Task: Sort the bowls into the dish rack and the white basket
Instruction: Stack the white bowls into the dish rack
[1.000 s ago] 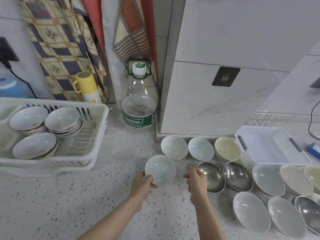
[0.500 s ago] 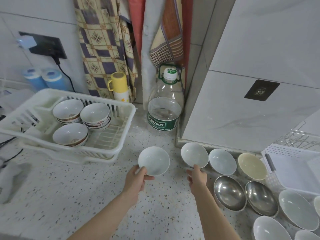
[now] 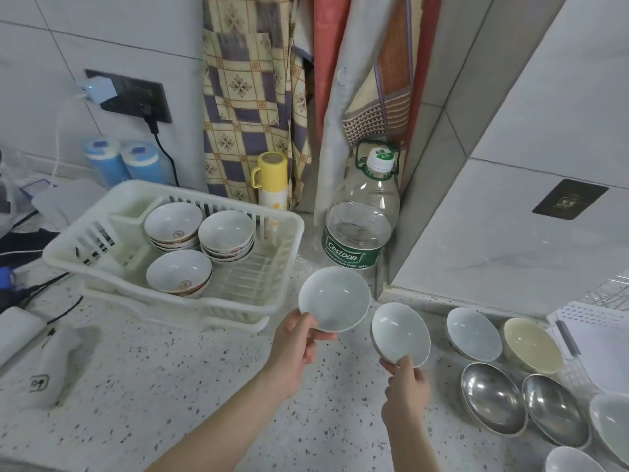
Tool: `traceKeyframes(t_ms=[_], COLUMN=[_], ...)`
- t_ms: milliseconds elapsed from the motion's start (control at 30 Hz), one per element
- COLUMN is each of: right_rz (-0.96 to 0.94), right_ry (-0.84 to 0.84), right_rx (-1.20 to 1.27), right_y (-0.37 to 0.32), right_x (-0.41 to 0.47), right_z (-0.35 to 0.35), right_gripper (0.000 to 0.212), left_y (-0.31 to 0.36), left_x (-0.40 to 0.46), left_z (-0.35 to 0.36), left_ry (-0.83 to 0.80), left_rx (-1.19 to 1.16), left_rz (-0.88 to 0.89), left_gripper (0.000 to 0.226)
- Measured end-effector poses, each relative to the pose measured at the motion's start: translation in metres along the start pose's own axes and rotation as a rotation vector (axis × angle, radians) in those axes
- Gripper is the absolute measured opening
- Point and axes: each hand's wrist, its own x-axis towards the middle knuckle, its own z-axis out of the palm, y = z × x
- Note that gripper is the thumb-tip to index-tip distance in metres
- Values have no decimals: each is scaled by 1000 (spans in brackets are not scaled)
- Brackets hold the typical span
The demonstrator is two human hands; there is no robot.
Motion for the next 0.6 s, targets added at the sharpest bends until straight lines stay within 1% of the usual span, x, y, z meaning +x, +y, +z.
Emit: traceKeyframes(t_ms=[133, 267, 367, 500, 600], right_rz=[-115, -254, -331, -445, -555], right_ry=[-20, -77, -132, -239, -317], right_rx=[70, 92, 56, -15, -105], right_y=[-7, -21, -26, -27, -21], right_x=[-37, -77, -101, -134, -155], right_z=[22, 60, 88, 123, 150], right_gripper=[24, 19, 20, 19, 23], left_y=[38, 88, 126, 162, 178], left_x=[-3, -3, -3, 4, 9], left_z=[-21, -56, -91, -144, -187], left_ry=[-72, -93, -54, 54, 150], left_rx=[-6, -19, -17, 4, 40], left_rz=[81, 209, 301, 399, 436], left_gripper=[27, 27, 37, 25, 25])
